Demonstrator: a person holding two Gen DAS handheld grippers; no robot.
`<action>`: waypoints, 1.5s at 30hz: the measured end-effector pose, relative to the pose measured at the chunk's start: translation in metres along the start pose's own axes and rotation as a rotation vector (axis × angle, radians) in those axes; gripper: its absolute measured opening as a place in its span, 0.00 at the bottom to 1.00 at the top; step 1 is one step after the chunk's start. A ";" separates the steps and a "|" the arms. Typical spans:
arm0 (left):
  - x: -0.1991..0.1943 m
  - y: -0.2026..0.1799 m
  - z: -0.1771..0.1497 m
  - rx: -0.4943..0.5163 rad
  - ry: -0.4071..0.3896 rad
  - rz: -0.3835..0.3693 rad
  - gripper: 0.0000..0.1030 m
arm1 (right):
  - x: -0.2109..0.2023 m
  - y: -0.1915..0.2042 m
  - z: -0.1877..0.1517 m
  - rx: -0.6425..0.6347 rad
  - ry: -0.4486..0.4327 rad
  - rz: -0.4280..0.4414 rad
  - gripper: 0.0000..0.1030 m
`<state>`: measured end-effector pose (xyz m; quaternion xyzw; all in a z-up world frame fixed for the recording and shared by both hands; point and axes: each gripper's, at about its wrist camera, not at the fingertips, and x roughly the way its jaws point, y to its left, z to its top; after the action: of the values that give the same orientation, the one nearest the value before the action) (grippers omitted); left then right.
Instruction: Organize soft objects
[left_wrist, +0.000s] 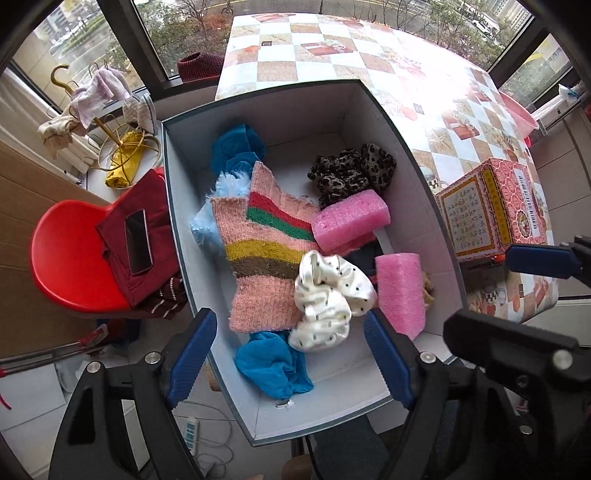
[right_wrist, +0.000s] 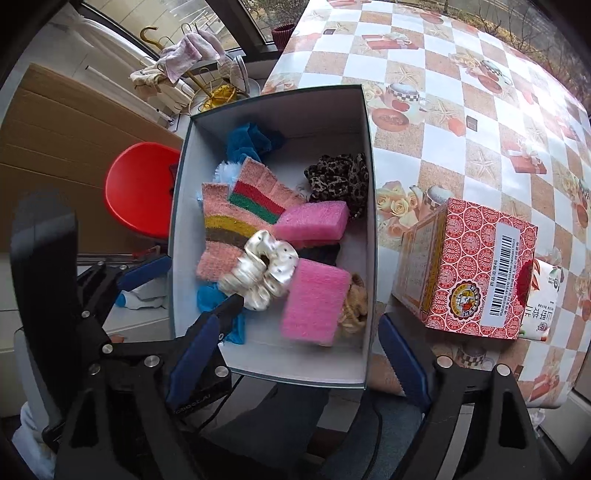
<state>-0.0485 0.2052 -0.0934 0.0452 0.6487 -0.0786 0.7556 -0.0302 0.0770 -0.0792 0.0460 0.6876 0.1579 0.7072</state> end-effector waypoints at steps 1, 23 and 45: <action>-0.005 0.001 0.000 -0.001 -0.025 0.006 0.82 | -0.004 0.000 0.000 0.001 -0.010 -0.002 0.87; -0.094 0.013 -0.005 -0.063 -0.033 -0.006 0.97 | -0.077 0.018 0.004 -0.087 -0.095 -0.071 1.00; -0.094 0.010 -0.011 -0.040 -0.007 -0.061 0.99 | -0.073 0.045 0.006 -0.157 -0.072 -0.106 1.00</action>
<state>-0.0708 0.2227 -0.0027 0.0102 0.6486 -0.0888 0.7559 -0.0315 0.0997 0.0036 -0.0403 0.6486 0.1721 0.7403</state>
